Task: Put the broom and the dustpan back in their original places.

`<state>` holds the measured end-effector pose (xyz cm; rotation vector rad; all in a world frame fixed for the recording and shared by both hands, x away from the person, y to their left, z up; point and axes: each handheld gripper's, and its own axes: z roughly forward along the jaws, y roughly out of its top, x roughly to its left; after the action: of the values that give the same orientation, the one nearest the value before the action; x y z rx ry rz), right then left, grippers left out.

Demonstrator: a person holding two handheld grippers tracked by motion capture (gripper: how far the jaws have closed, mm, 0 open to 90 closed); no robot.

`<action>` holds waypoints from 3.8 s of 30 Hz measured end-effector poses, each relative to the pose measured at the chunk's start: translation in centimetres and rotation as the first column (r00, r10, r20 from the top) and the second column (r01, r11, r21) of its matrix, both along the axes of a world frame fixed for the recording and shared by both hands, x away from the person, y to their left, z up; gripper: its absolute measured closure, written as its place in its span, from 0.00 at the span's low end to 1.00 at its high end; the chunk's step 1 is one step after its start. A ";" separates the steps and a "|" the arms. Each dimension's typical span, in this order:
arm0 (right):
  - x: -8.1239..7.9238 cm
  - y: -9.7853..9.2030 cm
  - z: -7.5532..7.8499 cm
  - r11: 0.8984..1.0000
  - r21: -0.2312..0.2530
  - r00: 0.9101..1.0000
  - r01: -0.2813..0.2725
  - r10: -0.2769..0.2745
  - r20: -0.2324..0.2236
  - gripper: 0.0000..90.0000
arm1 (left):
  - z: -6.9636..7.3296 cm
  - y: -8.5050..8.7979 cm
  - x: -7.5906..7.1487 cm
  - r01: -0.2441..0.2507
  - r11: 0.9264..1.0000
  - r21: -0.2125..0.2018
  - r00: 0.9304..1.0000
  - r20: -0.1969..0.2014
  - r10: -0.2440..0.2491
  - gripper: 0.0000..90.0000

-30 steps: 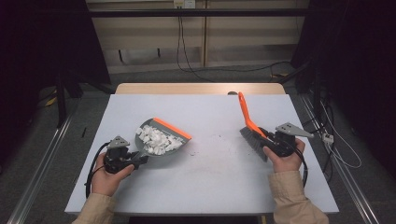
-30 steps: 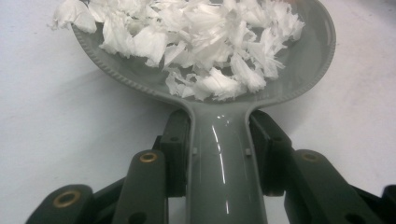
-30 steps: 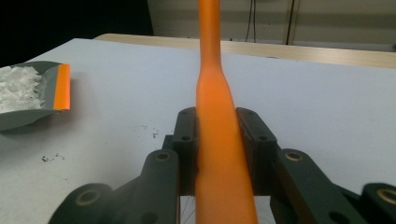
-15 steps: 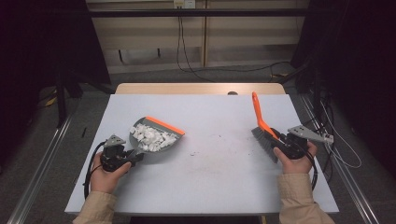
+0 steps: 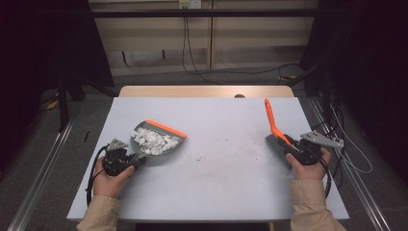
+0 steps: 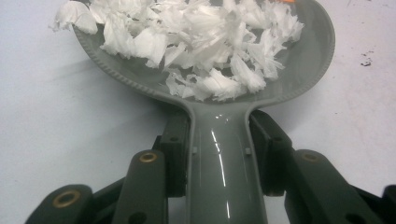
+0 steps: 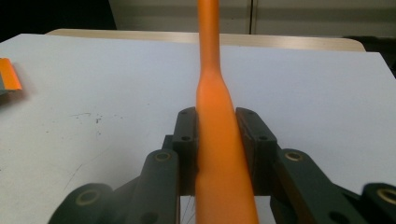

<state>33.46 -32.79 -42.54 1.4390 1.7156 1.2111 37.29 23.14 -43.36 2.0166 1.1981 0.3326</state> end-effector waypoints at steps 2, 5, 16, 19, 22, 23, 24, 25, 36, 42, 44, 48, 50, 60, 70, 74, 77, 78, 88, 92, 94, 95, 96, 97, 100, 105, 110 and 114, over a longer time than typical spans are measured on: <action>-0.1 -0.1 0.0 1.000 0.000 1.000 0.005 -0.005 -0.002 0.79 | 0.0 0.0 0.0 -0.005 1.000 0.001 1.000 0.001 0.005 0.69; -0.2 -0.3 0.0 1.000 -0.003 1.000 0.011 -0.011 0.001 0.79 | 0.0 0.0 0.1 -0.022 1.000 0.001 1.000 0.002 0.022 0.69; -0.3 -1.3 -0.3 0.999 -0.010 0.999 0.040 -0.040 -0.007 0.79 | -0.3 0.1 0.3 -0.052 0.999 0.001 0.999 -0.003 0.052 0.69; -0.3 -1.2 -0.5 0.999 -0.021 0.999 0.041 -0.042 -0.009 0.79 | -0.4 0.0 0.3 -0.062 0.998 0.006 0.998 0.001 0.062 0.69; -0.3 -1.1 -0.5 0.998 -0.032 0.999 0.047 -0.047 -0.002 0.79 | -0.4 0.1 0.3 -0.072 0.997 0.008 0.997 0.005 0.072 0.69; -0.3 -1.1 -0.5 0.998 -0.033 0.999 0.049 -0.049 -0.001 0.79 | -0.4 0.1 0.3 -0.080 0.997 0.012 0.997 0.005 0.080 0.69; -0.3 -1.2 -0.5 0.998 -0.031 0.999 0.050 -0.050 -0.001 0.79 | -0.4 0.2 0.3 -0.083 0.997 0.012 0.997 0.004 0.083 0.69; -0.3 -1.2 -0.6 0.998 -0.033 0.999 0.051 -0.051 0.001 0.79 | -0.4 0.2 0.3 -0.088 0.996 0.011 0.996 0.003 0.088 0.69; -0.2 -0.9 -0.8 0.999 -0.035 0.999 0.034 -0.034 -0.002 0.79 | -0.6 0.1 0.1 -0.096 0.995 -0.005 0.995 0.005 0.096 0.65; -0.2 -0.7 -0.9 0.999 -0.028 1.000 0.030 -0.030 -0.009 0.79 | -0.5 -0.2 -0.2 -0.085 0.996 -0.018 0.996 0.003 0.085 0.58; -0.2 -0.7 -0.9 0.999 -0.029 1.000 0.027 -0.027 -0.012 0.79 | -0.5 -0.4 -0.3 -0.086 0.996 -0.021 0.996 0.006 0.086 0.58; -0.3 -0.6 -0.8 0.999 -0.031 0.999 0.030 -0.030 -0.013 0.79 | -0.6 -0.8 -0.6 -0.071 0.997 -0.026 0.997 0.005 0.071 0.56; -0.3 -0.7 -0.8 0.999 -0.032 0.999 0.028 -0.029 -0.014 0.79 | -0.6 -1.0 -0.7 -0.065 0.997 -0.033 0.998 0.001 0.065 0.55; -0.3 -0.7 -0.6 0.998 -0.044 0.999 0.035 -0.035 -0.007 0.79 | -0.6 -1.7 -0.9 -0.038 0.998 -0.045 0.999 -0.003 0.038 0.55; -0.5 -1.7 -0.3 0.995 -0.057 0.997 0.081 -0.080 0.022 0.79 | -0.5 -1.6 -0.9 -0.037 0.998 -0.053 0.999 0.002 0.037 0.57; -0.2 -1.3 -0.6 0.996 -0.068 0.998 0.060 -0.060 0.003 0.79 | -0.6 -1.7 -0.9 -0.037 0.998 -0.058 0.999 0.000 0.037 0.57; 0.0 -0.5 -0.7 0.997 -0.068 1.000 0.026 -0.027 -0.015 0.79 | -0.5 -1.7 -0.9 -0.033 0.998 -0.056 0.999 0.002 0.033 0.57; 0.0 -0.2 -0.6 0.997 -0.075 1.000 0.016 -0.017 -0.016 0.78 | -0.5 -1.7 -1.0 -0.031 0.998 -0.057 1.000 0.002 0.031 0.57; 0.3 1.1 -0.9 0.999 -0.029 0.998 -0.045 0.043 -0.052 0.73 | -0.4 -1.7 -1.0 -0.024 0.997 -0.070 1.000 0.003 0.025 0.55; 0.4 1.5 -1.1 0.998 -0.017 0.996 -0.060 0.058 -0.064 0.70 | -0.4 -1.8 -1.0 -0.019 0.996 -0.082 1.000 -0.002 0.019 0.55; 0.5 1.8 -1.2 0.998 -0.020 0.996 -0.066 0.065 -0.066 0.70 | -0.5 -1.9 -1.0 -0.014 0.996 -0.087 1.000 0.001 0.014 0.55; 0.6 1.9 -1.2 0.998 -0.018 0.996 -0.067 0.065 -0.067 0.69 | -0.5 -1.9 -1.0 -0.012 0.996 -0.089 1.000 0.000 0.012 0.55; 0.6 1.9 -1.2 0.998 -0.016 0.996 -0.066 0.065 -0.069 0.69 | -0.5 -1.9 -1.0 -0.011 0.995 -0.096 1.000 -0.002 0.011 0.55; 0.7 2.0 -1.3 0.998 -0.008 0.995 -0.068 0.067 -0.073 0.67 | -0.5 -2.0 -1.0 -0.010 0.995 -0.099 1.000 -0.004 0.009 0.54; 0.9 2.4 -1.5 0.996 0.021 0.992 -0.088 0.089 -0.089 0.60 | -0.4 -2.0 -1.0 0.006 0.994 -0.106 1.000 -0.010 -0.007 0.51; 1.0 2.9 -1.3 0.989 0.086 0.990 -0.122 0.127 -0.058 0.50 | -0.3 -1.9 -1.2 0.022 0.992 -0.121 1.000 0.003 -0.022 0.30; 0.8 3.3 -1.0 0.986 0.079 0.987 -0.146 0.150 -0.048 0.40 | 0.3 -1.5 -1.7 0.034 0.985 -0.169 0.997 0.078 -0.021 0.15; 0.7 3.7 -0.8 0.985 0.082 0.987 -0.151 0.155 -0.039 0.37 | 0.8 -1.2 -2.1 0.071 0.978 -0.197 0.989 0.140 -0.044 0.12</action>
<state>34.18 -29.07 -43.30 1.4109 1.8566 1.3507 35.21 21.94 -42.57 1.8205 1.0439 0.3011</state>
